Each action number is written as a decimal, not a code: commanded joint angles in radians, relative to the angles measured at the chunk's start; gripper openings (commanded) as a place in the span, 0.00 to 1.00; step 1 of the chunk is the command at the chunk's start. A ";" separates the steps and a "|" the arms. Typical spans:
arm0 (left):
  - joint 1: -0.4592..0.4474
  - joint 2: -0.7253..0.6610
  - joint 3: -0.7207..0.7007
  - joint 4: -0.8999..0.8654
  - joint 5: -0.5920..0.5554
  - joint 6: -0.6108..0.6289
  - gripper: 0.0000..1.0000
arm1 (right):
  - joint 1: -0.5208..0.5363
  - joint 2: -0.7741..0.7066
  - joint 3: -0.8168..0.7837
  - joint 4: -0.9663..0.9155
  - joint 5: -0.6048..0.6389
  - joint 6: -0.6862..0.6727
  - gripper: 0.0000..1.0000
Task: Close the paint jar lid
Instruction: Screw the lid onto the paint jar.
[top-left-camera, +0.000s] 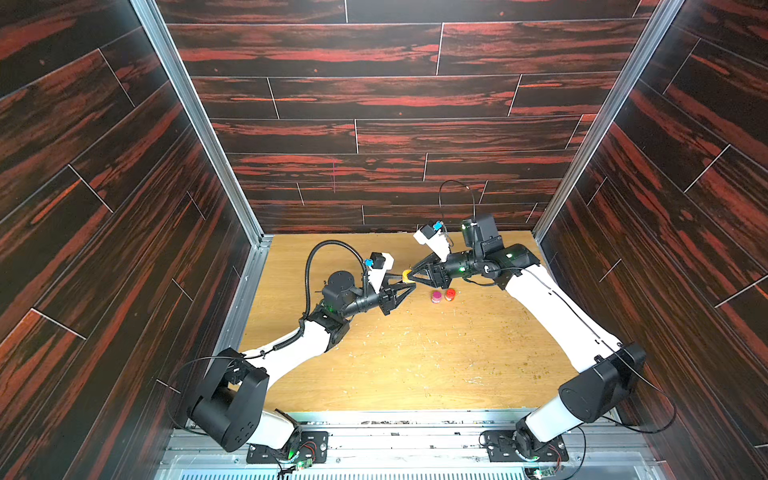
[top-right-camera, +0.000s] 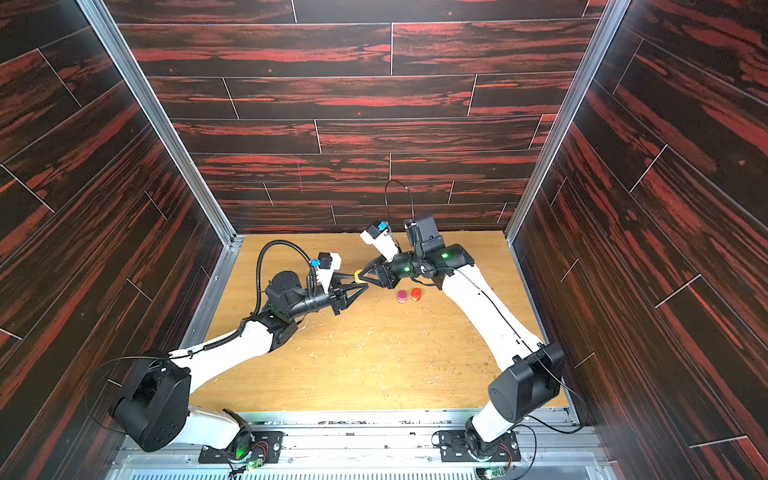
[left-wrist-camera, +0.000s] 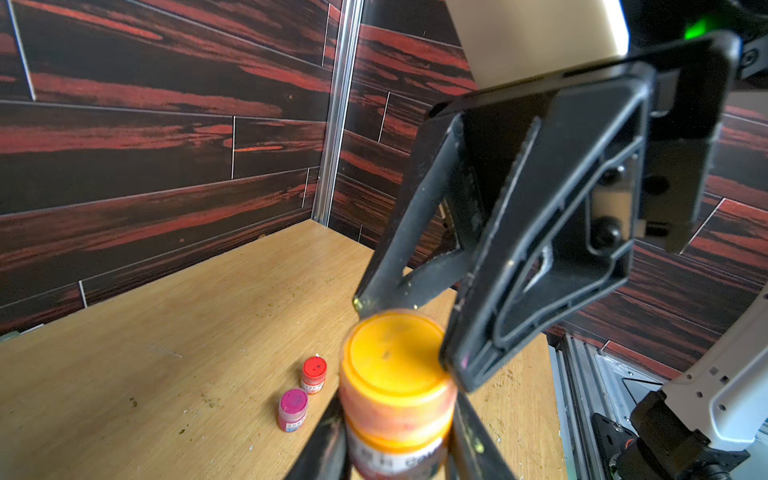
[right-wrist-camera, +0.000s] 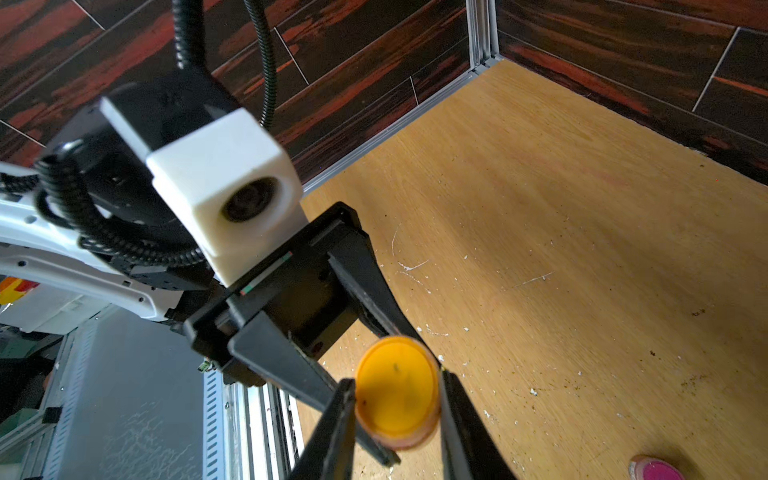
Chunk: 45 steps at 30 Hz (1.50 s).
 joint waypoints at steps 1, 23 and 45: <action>-0.014 0.011 0.066 0.018 -0.003 0.033 0.21 | 0.052 0.004 -0.061 0.075 0.014 0.058 0.24; 0.014 0.103 0.058 0.143 -0.143 0.020 0.20 | 0.097 -0.133 -0.175 0.188 0.274 0.287 0.65; 0.014 -0.060 0.000 0.018 0.069 -0.020 0.19 | 0.001 -0.053 0.008 -0.074 -0.092 -0.049 0.63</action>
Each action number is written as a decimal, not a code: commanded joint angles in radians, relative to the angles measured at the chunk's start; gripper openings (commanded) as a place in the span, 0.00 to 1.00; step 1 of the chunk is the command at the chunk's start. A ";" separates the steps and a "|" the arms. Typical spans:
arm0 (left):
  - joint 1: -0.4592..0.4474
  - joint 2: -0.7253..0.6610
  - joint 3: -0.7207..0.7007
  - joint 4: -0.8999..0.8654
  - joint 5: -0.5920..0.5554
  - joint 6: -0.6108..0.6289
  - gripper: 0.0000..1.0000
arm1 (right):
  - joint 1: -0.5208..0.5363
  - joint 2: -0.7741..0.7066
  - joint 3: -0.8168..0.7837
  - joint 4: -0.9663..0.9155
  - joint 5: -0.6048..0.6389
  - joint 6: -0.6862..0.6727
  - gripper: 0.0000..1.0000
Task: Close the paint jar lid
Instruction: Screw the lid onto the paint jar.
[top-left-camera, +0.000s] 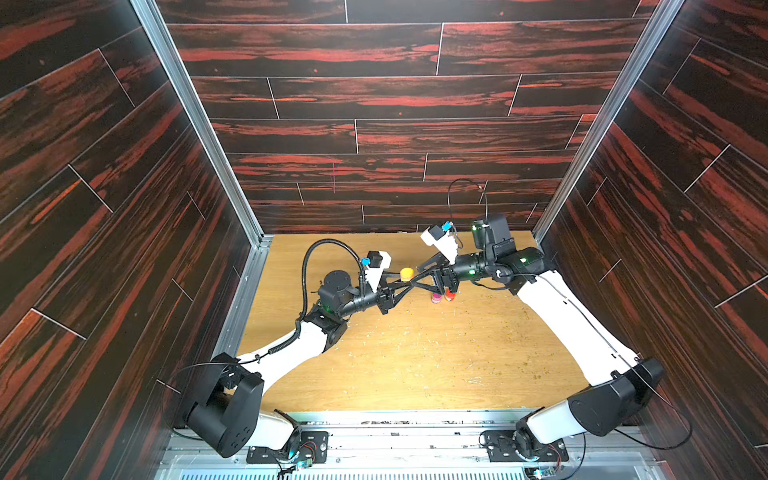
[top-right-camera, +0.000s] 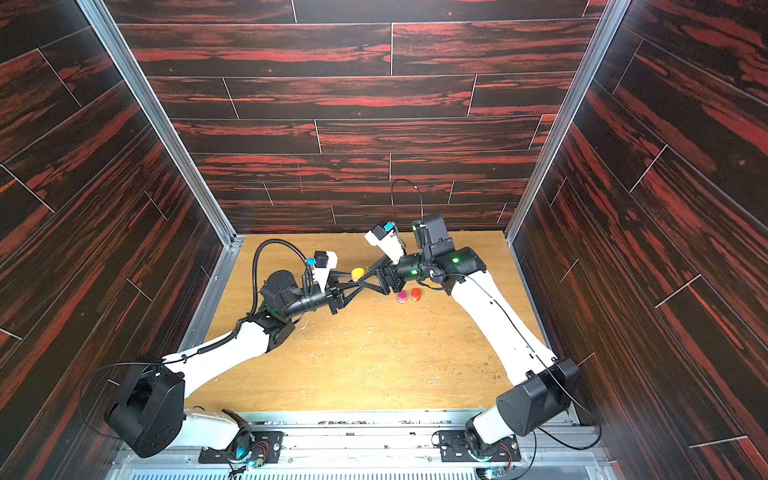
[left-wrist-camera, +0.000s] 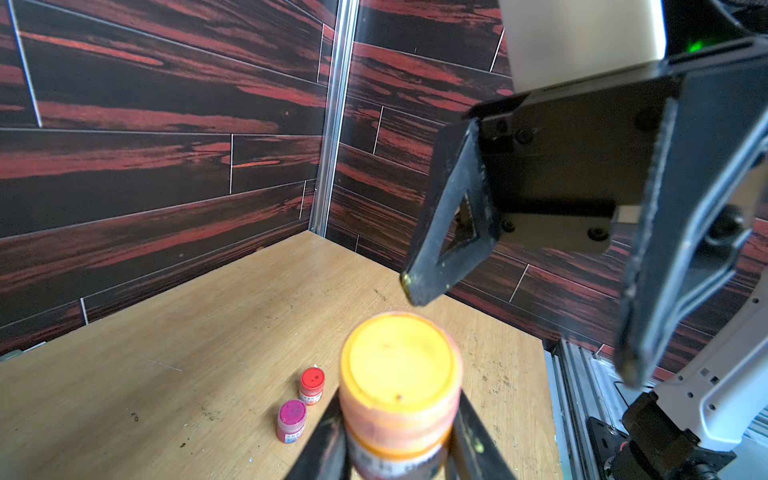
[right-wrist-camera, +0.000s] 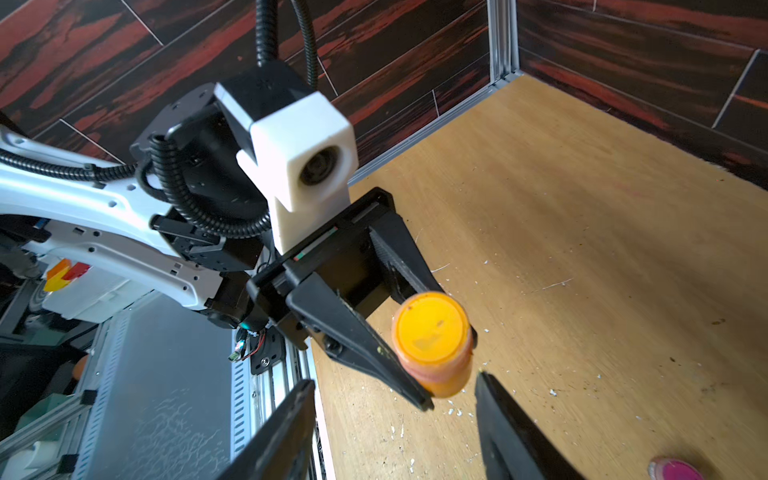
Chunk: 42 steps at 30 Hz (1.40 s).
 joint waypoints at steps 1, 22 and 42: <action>-0.002 -0.022 0.006 0.005 0.042 -0.009 0.19 | 0.017 0.022 0.017 -0.020 -0.012 -0.028 0.62; -0.002 -0.010 0.027 -0.033 0.047 0.020 0.20 | 0.066 0.088 0.004 0.075 0.104 0.055 0.31; -0.045 -0.014 -0.052 -0.017 -0.339 0.199 0.21 | 0.139 0.165 0.122 -0.101 0.448 0.450 0.56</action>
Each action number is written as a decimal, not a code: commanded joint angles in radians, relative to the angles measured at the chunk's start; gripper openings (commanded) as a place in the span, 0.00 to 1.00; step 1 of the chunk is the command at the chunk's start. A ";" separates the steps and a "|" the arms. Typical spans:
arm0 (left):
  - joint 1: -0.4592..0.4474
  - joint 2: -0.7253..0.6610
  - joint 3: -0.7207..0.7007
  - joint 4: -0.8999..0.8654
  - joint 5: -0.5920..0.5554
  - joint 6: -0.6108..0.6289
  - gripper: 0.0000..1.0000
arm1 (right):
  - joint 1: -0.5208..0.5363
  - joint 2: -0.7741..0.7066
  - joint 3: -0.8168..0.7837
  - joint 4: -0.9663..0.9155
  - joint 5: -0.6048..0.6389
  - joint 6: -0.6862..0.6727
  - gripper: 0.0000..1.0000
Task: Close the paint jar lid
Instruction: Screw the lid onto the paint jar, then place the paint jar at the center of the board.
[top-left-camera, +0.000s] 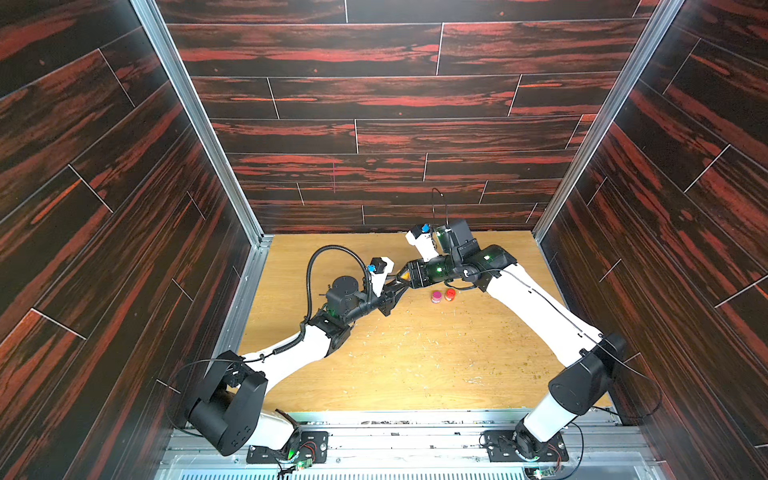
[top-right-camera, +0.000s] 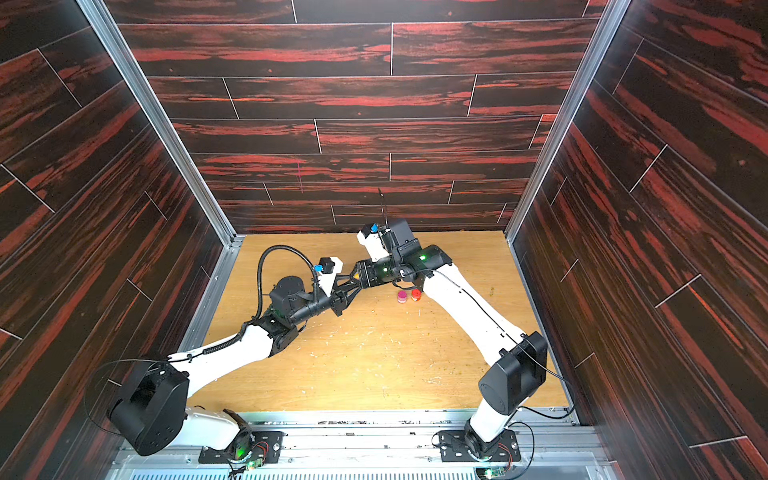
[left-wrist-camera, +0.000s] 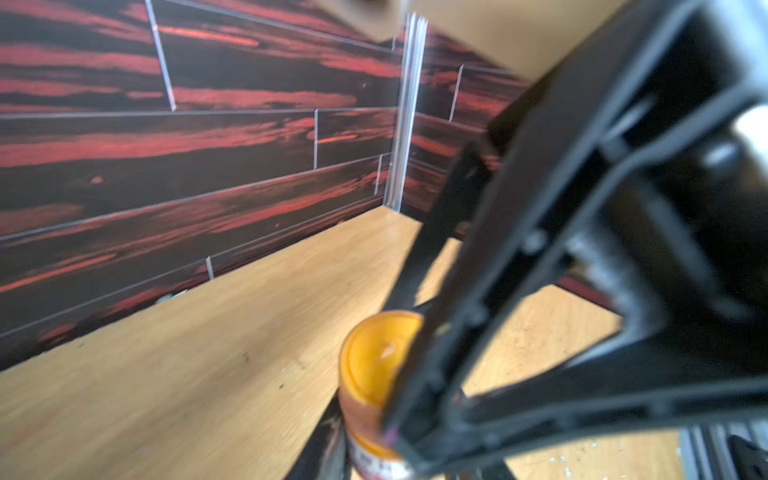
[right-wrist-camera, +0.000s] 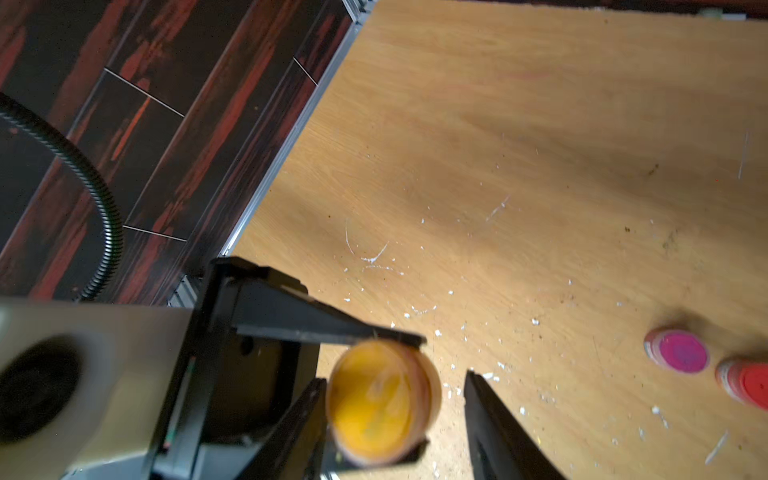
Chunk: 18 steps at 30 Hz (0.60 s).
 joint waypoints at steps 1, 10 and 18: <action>-0.005 -0.028 -0.008 0.045 -0.046 0.033 0.21 | 0.006 0.016 0.033 -0.068 0.018 0.022 0.56; -0.012 -0.023 -0.008 0.045 -0.039 0.042 0.21 | 0.006 0.050 0.080 -0.104 0.003 0.007 0.57; -0.019 -0.019 -0.012 0.055 -0.040 0.045 0.21 | 0.013 0.122 0.180 -0.181 -0.001 -0.008 0.57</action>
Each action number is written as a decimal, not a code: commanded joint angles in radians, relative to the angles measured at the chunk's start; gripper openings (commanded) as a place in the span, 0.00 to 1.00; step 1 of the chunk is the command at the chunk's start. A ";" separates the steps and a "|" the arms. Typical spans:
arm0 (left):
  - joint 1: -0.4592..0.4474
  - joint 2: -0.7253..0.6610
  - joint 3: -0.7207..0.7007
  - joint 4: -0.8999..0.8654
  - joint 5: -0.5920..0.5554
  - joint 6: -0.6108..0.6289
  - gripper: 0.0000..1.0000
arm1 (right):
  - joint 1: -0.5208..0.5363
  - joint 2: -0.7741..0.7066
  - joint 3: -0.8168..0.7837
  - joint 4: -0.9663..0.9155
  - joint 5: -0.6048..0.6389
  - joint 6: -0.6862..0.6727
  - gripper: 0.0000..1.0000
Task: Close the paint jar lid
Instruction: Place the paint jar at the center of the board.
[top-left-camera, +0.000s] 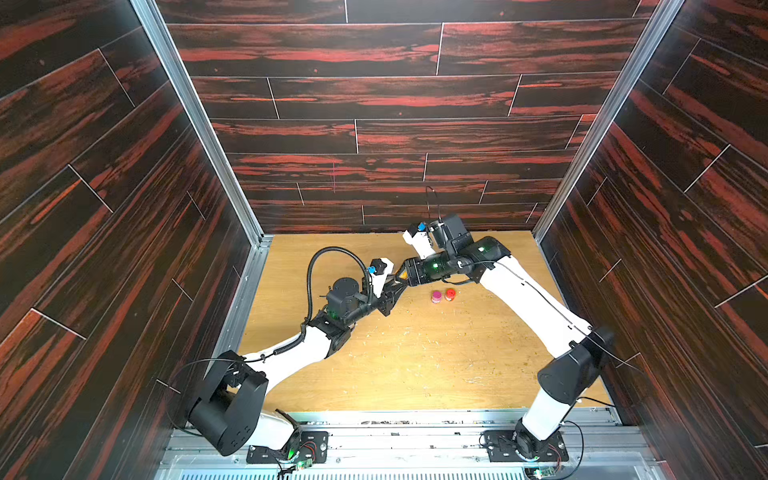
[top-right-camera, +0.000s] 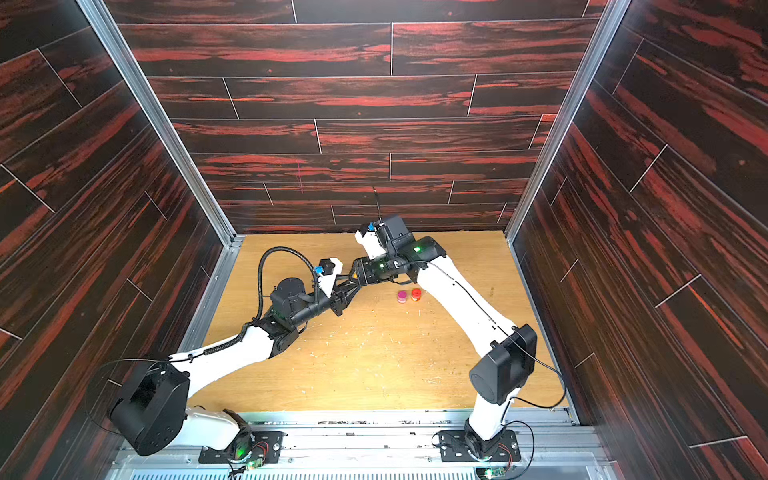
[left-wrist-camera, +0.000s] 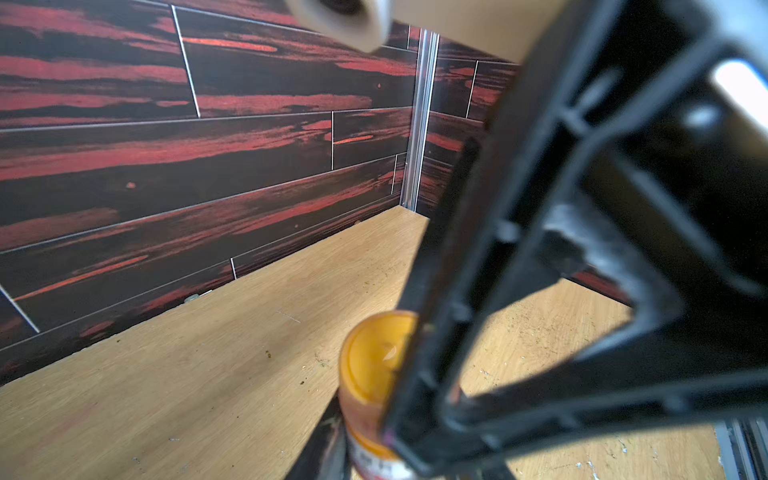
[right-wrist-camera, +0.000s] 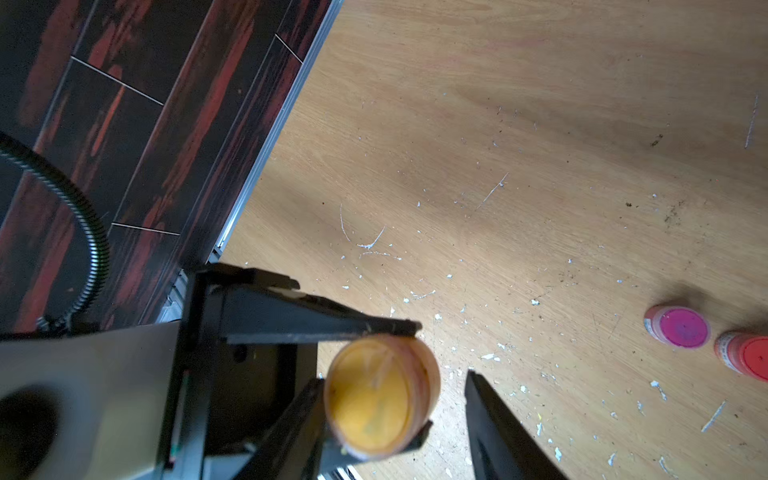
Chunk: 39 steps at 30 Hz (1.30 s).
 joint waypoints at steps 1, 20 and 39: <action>-0.007 -0.019 -0.009 0.041 -0.005 0.016 0.21 | 0.010 0.036 0.041 -0.066 -0.006 -0.013 0.57; -0.010 -0.002 -0.019 0.071 -0.042 0.012 0.34 | 0.039 0.123 0.182 -0.248 0.040 -0.055 0.28; -0.002 -0.249 -0.153 -0.047 -0.180 -0.094 1.00 | -0.094 -0.022 -0.062 -0.141 0.149 -0.016 0.25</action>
